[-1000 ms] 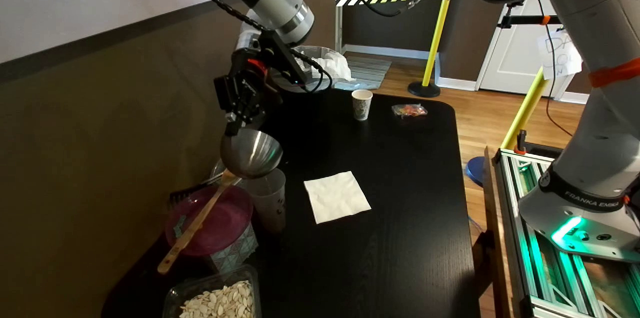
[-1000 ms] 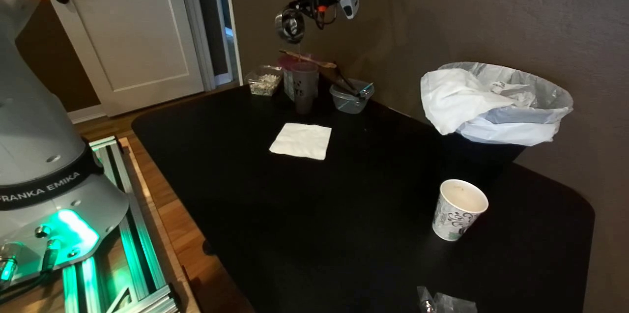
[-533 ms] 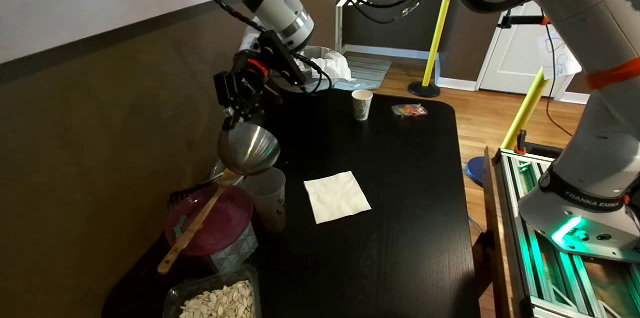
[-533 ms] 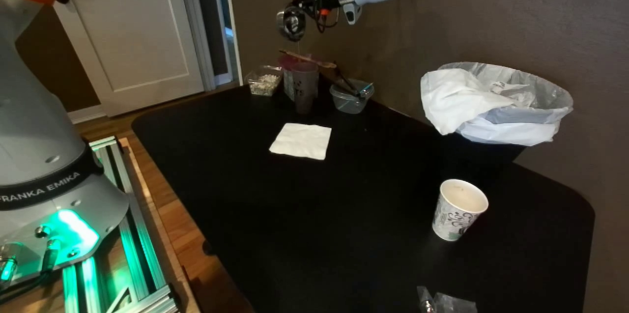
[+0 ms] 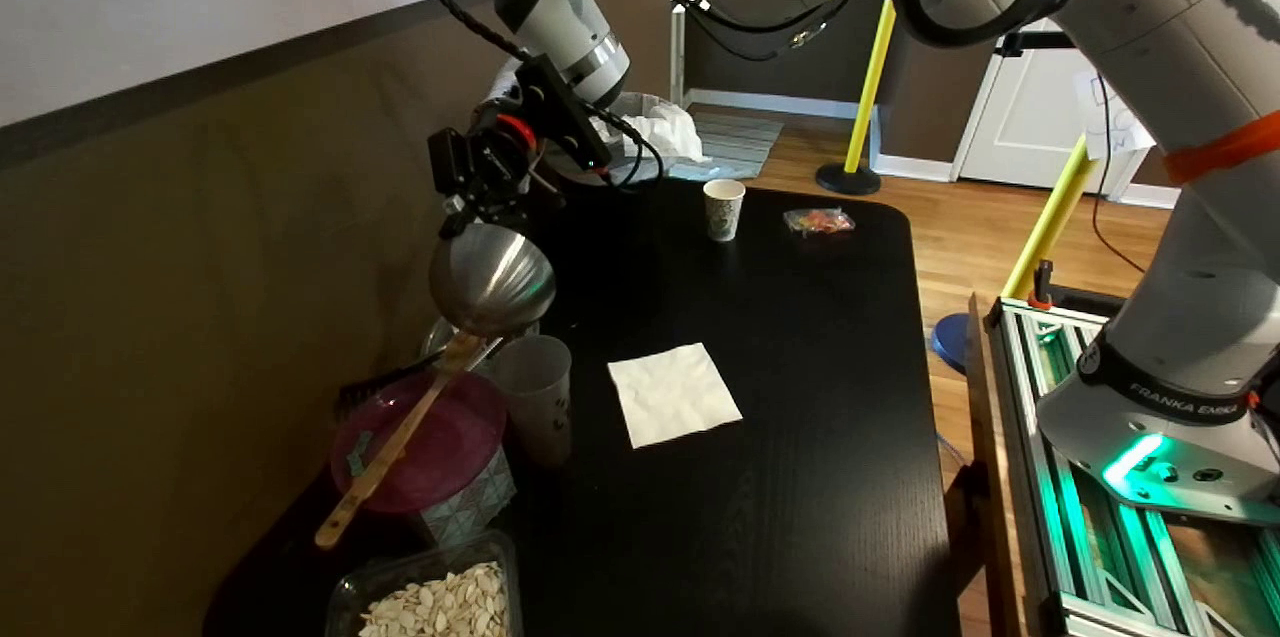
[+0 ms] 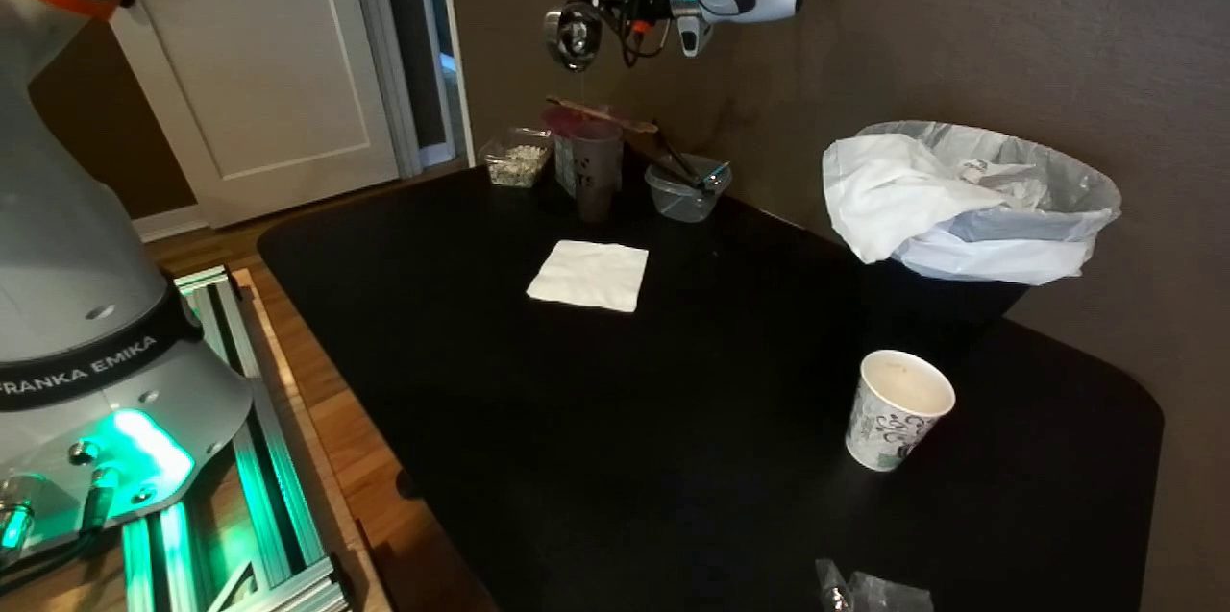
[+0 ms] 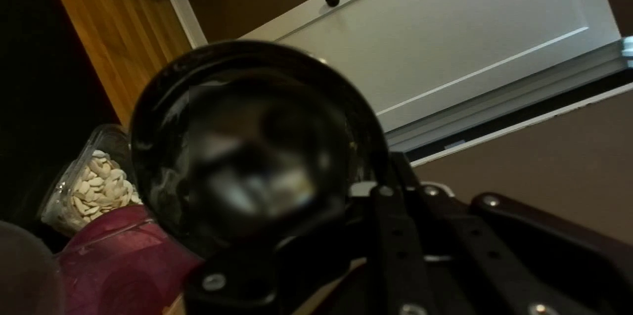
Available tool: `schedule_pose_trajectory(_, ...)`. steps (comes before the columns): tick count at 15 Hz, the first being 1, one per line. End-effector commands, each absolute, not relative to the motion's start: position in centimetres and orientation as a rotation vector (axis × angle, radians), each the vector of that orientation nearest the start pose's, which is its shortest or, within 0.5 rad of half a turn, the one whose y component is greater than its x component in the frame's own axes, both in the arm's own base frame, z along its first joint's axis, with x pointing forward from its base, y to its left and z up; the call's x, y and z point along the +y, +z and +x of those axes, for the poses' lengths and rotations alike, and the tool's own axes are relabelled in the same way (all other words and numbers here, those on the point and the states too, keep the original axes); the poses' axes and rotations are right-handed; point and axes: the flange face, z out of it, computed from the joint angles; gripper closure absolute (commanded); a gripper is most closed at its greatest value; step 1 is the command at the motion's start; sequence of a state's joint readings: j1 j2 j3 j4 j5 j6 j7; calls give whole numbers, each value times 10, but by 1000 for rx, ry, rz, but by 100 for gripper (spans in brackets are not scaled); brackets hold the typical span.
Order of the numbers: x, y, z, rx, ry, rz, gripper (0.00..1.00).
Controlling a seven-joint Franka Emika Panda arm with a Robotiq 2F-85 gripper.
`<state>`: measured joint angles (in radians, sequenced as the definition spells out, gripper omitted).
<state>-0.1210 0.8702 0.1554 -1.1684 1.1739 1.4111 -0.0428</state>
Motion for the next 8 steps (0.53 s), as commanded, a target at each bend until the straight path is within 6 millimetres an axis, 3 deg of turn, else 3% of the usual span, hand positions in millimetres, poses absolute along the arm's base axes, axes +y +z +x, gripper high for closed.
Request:
schedule_pose_trajectory(1, 90, 316, 725, 156, 602, -1688, 99)
schedule_pose_trajectory(8, 84, 314, 727, 155, 639, -1610, 99)
